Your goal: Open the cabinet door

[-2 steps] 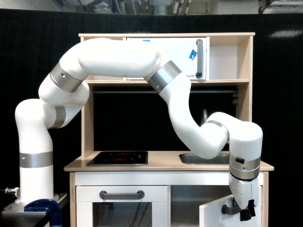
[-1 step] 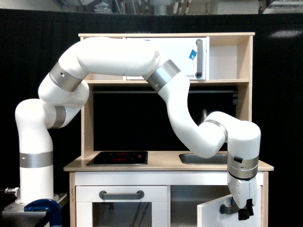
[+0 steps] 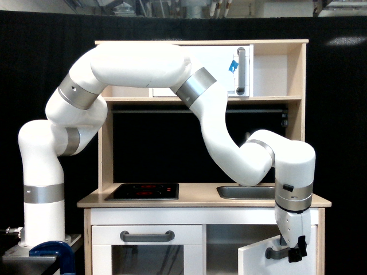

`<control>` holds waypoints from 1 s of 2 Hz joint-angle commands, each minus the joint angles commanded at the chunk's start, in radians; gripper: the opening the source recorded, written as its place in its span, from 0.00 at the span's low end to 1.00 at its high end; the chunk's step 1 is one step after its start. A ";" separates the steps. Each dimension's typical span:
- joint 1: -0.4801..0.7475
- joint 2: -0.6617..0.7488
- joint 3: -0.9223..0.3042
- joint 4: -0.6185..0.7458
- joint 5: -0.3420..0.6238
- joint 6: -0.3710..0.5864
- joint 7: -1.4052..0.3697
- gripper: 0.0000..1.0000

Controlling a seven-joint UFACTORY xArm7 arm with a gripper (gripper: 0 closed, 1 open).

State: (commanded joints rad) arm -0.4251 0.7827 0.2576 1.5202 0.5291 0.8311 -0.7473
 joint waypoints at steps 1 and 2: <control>-0.030 -0.112 0.000 0.005 -0.024 0.114 0.050 1.00; -0.093 -0.288 -0.006 0.013 -0.037 0.307 0.094 1.00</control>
State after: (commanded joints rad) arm -0.5178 0.4944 0.2514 1.5333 0.4921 1.1381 -0.6537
